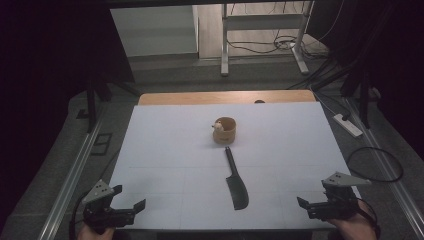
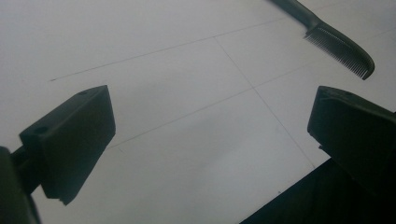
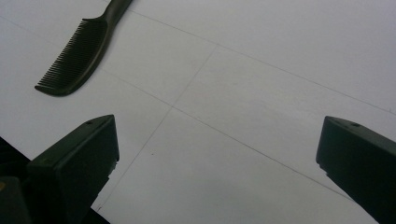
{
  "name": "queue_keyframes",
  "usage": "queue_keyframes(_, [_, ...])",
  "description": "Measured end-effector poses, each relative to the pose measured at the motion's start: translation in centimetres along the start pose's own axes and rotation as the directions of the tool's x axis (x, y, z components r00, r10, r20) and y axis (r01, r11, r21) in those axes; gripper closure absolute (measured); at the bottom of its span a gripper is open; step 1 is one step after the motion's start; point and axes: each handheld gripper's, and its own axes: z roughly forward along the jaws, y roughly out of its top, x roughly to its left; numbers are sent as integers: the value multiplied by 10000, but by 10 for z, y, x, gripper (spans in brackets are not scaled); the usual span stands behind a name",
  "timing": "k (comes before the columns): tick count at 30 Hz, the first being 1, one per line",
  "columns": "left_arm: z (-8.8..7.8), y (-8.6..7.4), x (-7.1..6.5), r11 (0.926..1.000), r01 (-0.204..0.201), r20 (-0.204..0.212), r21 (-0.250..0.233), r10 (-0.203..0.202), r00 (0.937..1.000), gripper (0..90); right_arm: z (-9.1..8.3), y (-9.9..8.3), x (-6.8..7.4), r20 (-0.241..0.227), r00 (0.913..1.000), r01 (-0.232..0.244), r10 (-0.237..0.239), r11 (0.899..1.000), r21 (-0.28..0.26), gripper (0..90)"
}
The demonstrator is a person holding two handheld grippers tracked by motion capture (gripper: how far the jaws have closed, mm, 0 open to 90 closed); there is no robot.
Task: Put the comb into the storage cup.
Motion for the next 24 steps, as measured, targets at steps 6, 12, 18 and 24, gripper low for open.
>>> queue_keyframes(6, [0, 0, 0, 10000, 27, 6, 5, -27, 10000, 16, 1, 4, 2, -63, 9997, 225, -226, 9995, -219, 0])
queue_keyframes(12, [0, 0, 0, 10000, -20, -23, 33, 20, 10000, 17, 4, 7, 3, -307, 9984, 467, -474, 9986, -240, 0])
queue_keyframes(18, [0, 0, 0, 10000, -3, -12, 28, 3, 10000, 19, 5, 12, 4, -672, 9960, 563, -586, 9978, -361, 0])
queue_keyframes(24, [0, 0, 0, 10000, 1, -1, 19, -1, 10000, 19, 8, 20, 4, -1136, 9927, 355, -409, 9982, -490, 0])
